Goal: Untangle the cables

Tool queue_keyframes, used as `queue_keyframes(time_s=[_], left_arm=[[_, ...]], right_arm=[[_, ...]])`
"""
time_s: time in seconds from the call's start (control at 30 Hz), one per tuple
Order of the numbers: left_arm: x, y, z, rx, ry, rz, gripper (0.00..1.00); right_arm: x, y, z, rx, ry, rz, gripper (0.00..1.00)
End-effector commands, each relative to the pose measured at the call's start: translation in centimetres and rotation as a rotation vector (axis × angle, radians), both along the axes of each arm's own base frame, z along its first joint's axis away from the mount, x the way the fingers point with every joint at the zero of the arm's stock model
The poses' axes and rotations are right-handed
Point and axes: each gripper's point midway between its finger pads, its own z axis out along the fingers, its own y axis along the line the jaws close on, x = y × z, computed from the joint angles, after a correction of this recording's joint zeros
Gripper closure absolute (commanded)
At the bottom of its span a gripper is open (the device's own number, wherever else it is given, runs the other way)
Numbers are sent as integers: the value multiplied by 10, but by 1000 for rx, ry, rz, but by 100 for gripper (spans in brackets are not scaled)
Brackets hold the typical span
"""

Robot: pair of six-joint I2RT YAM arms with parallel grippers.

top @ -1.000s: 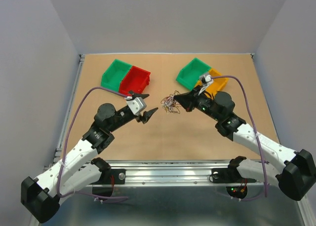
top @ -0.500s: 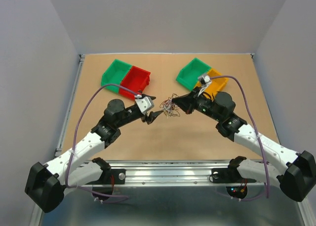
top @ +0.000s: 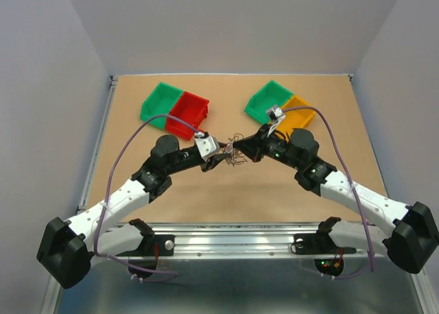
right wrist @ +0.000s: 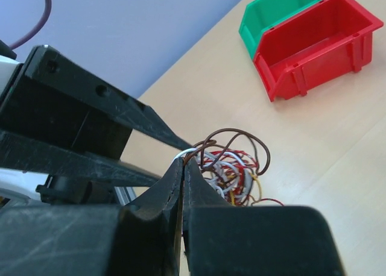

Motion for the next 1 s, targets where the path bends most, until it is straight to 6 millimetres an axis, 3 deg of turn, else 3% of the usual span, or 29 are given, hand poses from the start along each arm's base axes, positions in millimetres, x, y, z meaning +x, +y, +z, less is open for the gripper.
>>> queue_keyframes(time_s=[0.0,0.13,0.33,0.37,0.43,0.47,0.53,0.6,0.77,0.87,0.9,0.97], left_arm=[[5,-8,26,-32,-53,-3,63],[6,-13,19,-5,-34,-14,100],[10,-7,14,0,-36,32,100],[9,-6,11,5,-35,33,100],[10,-3,5,19,-33,45,100],[10,-2,3,25,-32,49,100],[11,2,1,34,-36,69,100],[11,5,-1,41,-38,83,100],[8,11,8,23,-51,102,100],[9,16,13,11,-55,126,100],[8,16,15,6,-56,129,100],[7,20,20,-5,-64,138,100]], right_arm=[[-2,10,59,106,-111,22,99],[1,12,64,114,-118,10,99],[9,-9,88,116,-171,-113,99],[10,-20,104,135,-195,-163,99],[13,-35,114,127,-212,-235,99],[11,-52,129,156,-238,-299,99],[17,-81,136,161,-246,-443,99],[9,-107,150,193,-275,-522,100],[8,-159,144,205,-270,-746,100],[5,-162,140,203,-275,-746,99],[5,-158,137,198,-274,-726,95],[4,-143,123,171,-262,-658,68]])
